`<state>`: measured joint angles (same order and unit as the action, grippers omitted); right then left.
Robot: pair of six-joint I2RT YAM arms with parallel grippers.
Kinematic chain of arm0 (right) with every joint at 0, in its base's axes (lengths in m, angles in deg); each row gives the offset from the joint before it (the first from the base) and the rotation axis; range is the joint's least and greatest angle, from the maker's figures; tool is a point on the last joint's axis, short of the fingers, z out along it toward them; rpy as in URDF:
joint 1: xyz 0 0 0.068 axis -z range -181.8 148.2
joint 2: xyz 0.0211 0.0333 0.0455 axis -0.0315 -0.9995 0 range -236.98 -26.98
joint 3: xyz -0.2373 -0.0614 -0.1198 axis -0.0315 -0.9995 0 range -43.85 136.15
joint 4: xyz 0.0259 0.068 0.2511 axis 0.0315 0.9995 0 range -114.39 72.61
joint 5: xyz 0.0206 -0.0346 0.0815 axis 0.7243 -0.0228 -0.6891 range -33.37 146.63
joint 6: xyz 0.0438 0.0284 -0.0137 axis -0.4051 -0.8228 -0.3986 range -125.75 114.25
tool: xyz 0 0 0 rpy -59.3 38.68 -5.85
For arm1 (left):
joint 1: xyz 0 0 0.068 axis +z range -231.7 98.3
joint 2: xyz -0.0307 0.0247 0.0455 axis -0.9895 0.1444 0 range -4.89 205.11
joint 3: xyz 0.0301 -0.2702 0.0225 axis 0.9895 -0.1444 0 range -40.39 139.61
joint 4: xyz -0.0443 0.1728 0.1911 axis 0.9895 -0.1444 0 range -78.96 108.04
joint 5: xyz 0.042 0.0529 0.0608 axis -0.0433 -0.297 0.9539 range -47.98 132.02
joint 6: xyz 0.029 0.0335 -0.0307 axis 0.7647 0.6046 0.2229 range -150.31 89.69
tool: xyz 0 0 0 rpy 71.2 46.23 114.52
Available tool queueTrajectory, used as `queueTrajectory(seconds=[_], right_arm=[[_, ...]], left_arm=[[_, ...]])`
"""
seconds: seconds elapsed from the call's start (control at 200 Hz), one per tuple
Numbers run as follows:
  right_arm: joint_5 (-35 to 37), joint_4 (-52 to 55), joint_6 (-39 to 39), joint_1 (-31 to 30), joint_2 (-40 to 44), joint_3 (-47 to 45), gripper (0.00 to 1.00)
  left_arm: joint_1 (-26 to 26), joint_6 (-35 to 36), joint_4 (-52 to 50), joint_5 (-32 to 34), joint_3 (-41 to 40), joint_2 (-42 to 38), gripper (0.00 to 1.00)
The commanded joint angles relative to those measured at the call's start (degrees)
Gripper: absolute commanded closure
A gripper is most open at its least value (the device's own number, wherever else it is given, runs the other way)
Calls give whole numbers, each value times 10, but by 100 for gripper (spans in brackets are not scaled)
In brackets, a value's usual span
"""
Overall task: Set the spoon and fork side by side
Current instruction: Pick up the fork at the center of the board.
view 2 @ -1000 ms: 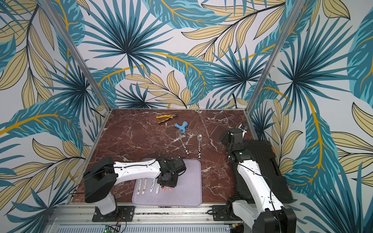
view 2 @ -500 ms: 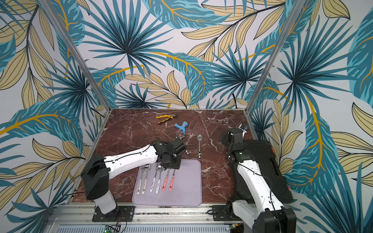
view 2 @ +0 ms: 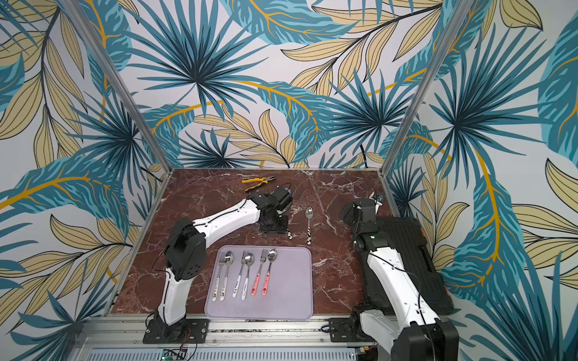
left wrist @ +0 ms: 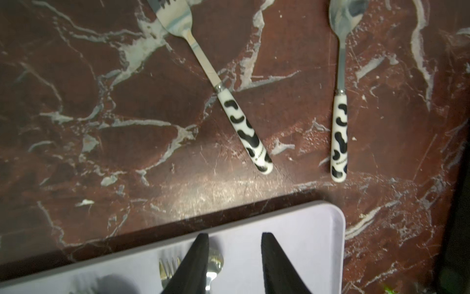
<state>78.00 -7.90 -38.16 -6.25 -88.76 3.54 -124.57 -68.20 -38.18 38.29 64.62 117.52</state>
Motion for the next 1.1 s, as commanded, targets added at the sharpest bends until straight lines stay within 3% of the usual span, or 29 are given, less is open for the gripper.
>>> queueTrajectory(seconds=[0.0,0.451,0.681,1.091], right_arm=[[1,9,-6,0,-8,4,0],[1,10,-6,1,-9,4,1],[1,9,-6,0,-8,4,0],[1,10,-7,0,-7,4,0]], left_arm=[[11,18,-20,-21,60,25,62],[24,21,-59,-41,205,169,61],[24,24,-87,-25,226,197,62],[24,40,-98,7,177,152,89]])
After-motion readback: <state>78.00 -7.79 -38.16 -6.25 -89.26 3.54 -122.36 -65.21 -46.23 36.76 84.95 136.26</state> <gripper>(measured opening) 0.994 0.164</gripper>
